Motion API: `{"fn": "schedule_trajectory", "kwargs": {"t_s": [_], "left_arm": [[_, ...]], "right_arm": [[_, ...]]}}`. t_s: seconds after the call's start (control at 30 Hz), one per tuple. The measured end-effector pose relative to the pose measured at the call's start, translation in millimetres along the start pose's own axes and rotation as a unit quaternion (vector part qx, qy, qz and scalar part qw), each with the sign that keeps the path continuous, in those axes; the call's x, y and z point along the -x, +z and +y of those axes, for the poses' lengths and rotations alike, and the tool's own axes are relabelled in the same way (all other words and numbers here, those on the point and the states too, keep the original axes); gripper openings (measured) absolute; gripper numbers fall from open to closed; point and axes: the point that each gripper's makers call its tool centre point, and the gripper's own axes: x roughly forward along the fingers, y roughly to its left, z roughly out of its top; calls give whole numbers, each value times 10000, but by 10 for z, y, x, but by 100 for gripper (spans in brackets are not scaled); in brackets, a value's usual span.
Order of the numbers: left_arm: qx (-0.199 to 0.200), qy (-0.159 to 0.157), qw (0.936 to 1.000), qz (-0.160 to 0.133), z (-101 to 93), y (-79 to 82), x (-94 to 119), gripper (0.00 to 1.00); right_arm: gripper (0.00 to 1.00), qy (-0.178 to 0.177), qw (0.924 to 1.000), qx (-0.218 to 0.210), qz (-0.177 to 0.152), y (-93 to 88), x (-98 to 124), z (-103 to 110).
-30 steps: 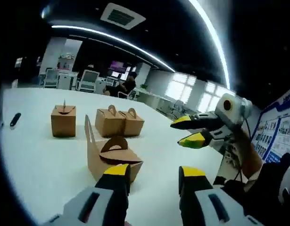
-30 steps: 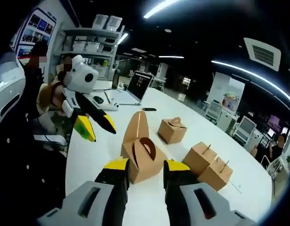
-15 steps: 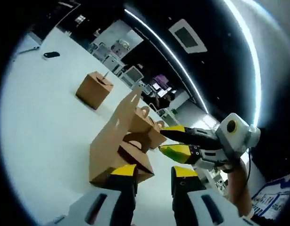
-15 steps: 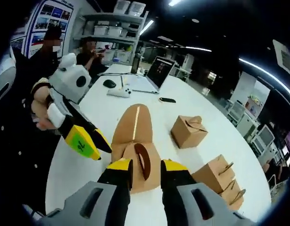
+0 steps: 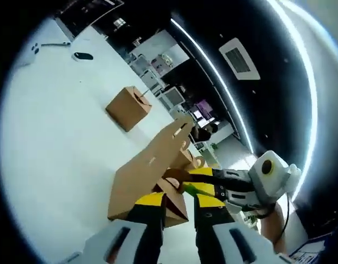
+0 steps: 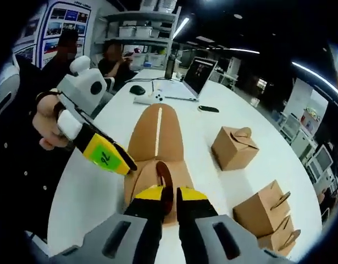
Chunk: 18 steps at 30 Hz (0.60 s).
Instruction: Pick up one paper box from the group, open the paper box, and remove the item inside
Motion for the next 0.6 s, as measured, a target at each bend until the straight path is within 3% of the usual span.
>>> {"fn": "schedule_trajectory", "kwargs": {"t_s": [0.37,0.6], "left_arm": [[27,209,9996,-161,62,19,-63,20],[74,369,9989,-274,137,57,-126,6]], "right_arm": [[3,223,9996,152,17,-34,1,72],[3,292,9994,200,18,-29,15,100]]}}
